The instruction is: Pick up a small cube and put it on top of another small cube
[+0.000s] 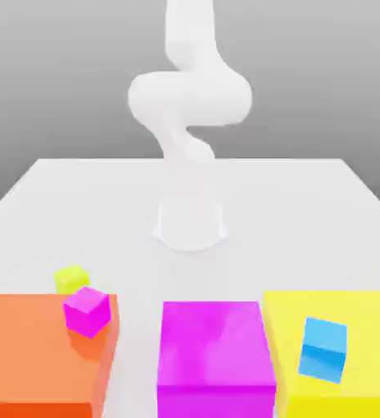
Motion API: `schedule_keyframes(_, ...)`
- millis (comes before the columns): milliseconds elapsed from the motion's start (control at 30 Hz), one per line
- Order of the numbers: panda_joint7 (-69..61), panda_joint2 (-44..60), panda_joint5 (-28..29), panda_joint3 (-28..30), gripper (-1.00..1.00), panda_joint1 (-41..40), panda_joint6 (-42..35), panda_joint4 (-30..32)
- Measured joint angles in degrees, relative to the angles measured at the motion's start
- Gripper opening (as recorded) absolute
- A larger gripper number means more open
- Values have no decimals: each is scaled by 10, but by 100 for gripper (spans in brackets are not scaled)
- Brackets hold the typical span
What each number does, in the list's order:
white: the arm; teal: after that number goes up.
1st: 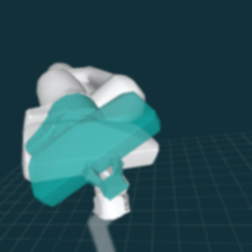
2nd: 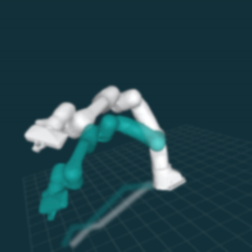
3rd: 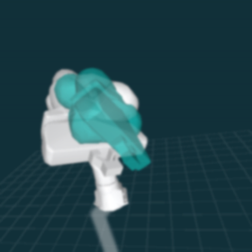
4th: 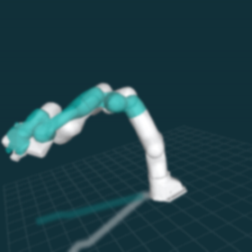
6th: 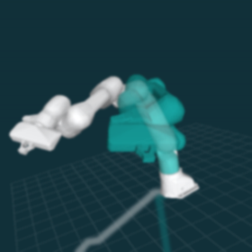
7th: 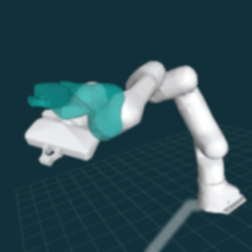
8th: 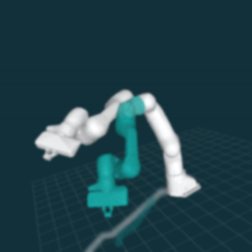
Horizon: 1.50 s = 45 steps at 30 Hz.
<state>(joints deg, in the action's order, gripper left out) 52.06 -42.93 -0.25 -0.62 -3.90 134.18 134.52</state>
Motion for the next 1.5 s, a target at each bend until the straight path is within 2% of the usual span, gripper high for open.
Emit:
schedule_keyframes(700,537,244,-4,-32,0,-309,203,230)
schedule_keyframes(1067,819,371,-2,-13,0,-437,309,350)
schedule_keyframes(1367,871,547,31,11,0,-436,454,332)
schedule_keyframes(1400,870,561,31,11,-100,-437,465,330)
schedule_keyframes(1500,870,561,31,11,-100,-437,466,330)
